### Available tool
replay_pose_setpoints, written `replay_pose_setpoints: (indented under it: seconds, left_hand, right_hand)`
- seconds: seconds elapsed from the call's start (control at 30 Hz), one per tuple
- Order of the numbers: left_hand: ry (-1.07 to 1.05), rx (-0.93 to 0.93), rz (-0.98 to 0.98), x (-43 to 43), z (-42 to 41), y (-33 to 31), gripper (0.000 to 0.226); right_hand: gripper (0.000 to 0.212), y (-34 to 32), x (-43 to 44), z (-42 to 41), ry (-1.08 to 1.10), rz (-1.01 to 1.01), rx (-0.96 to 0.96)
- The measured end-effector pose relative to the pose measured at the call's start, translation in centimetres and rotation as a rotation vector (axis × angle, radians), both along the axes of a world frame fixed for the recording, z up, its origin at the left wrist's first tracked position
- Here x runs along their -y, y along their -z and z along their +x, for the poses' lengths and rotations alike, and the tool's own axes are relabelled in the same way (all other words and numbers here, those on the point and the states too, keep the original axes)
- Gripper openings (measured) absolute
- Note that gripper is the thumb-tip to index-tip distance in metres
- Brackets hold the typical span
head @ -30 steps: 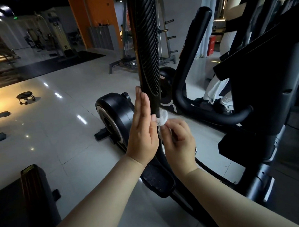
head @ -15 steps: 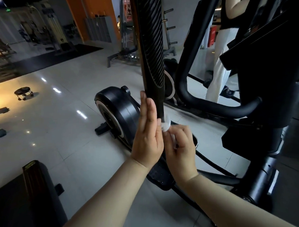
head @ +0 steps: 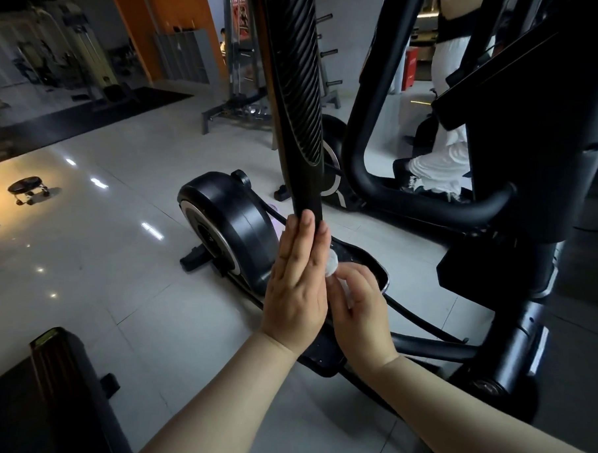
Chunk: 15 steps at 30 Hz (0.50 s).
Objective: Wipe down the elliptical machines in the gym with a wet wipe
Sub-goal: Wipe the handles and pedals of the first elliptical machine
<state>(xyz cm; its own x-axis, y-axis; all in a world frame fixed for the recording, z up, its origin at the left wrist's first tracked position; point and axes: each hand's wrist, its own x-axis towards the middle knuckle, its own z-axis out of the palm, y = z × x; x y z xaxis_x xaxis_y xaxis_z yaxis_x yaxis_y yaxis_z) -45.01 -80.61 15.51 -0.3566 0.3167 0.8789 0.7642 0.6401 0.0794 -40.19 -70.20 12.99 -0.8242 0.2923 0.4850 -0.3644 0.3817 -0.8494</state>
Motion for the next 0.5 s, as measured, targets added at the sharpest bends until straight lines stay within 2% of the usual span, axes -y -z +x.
replay_pose_setpoints:
  seconds: [0.17,0.33,0.4,0.5]
  left_hand:
    - [-0.03,0.002,-0.036,0.8,-0.1,1.0,0.044]
    - [-0.03,-0.006,-0.094,1.6,-0.4,0.9,0.043]
    - [-0.039,-0.011,-0.118,1.7,-0.5,1.1,0.048]
    - [-0.054,-0.046,-0.155,1.7,-0.5,1.7,0.047]
  right_hand:
    - [0.019,-2.0,0.2,-0.3,0.021,-0.01,-0.098]
    - [0.017,2.6,-0.1,0.0,-0.012,0.034,0.107]
    - [0.021,3.0,0.1,0.4,-0.017,0.033,0.106]
    - [0.035,0.7,1.0,0.8,-0.081,-0.093,0.074]
